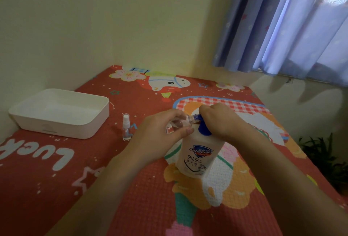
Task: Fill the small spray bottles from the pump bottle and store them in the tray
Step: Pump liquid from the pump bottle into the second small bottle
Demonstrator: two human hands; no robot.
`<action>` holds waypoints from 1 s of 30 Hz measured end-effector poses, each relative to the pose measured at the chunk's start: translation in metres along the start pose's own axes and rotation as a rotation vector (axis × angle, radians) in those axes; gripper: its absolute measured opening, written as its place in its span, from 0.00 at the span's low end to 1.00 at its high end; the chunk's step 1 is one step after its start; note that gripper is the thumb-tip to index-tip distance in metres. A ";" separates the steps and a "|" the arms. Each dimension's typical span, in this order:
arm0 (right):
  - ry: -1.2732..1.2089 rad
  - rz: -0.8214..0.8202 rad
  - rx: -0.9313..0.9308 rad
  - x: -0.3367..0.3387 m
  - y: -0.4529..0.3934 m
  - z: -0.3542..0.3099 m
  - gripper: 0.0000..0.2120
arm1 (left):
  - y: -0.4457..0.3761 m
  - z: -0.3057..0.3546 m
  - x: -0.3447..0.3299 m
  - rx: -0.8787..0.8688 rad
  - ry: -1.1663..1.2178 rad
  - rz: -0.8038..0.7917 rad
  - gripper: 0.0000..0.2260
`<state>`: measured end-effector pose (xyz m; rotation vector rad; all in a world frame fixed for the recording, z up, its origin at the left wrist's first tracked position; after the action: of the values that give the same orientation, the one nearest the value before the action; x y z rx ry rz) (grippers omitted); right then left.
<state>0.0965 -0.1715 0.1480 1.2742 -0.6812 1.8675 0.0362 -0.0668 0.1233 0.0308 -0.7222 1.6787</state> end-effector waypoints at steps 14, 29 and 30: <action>-0.134 -0.109 0.045 0.013 0.009 0.002 0.02 | -0.003 0.016 0.004 -0.056 0.001 -0.004 0.11; -0.007 0.020 -0.008 0.002 0.001 0.000 0.09 | 0.000 0.005 0.003 -0.015 -0.041 0.011 0.15; -0.007 0.017 -0.010 0.002 0.001 0.000 0.09 | 0.000 0.004 0.003 -0.014 -0.045 0.010 0.15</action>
<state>0.0952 -0.1720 0.1503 1.2729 -0.7057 1.8722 0.0339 -0.0664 0.1277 0.0549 -0.7692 1.6869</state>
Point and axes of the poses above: each hand's wrist, its own y-axis away from the middle knuckle, its own x-axis out of the back of the hand, z = x × y, the point moved 10 cm from there along -y, towards the middle knuckle, and after that the axes turned 11 degrees about y, right-handed, at the moved point
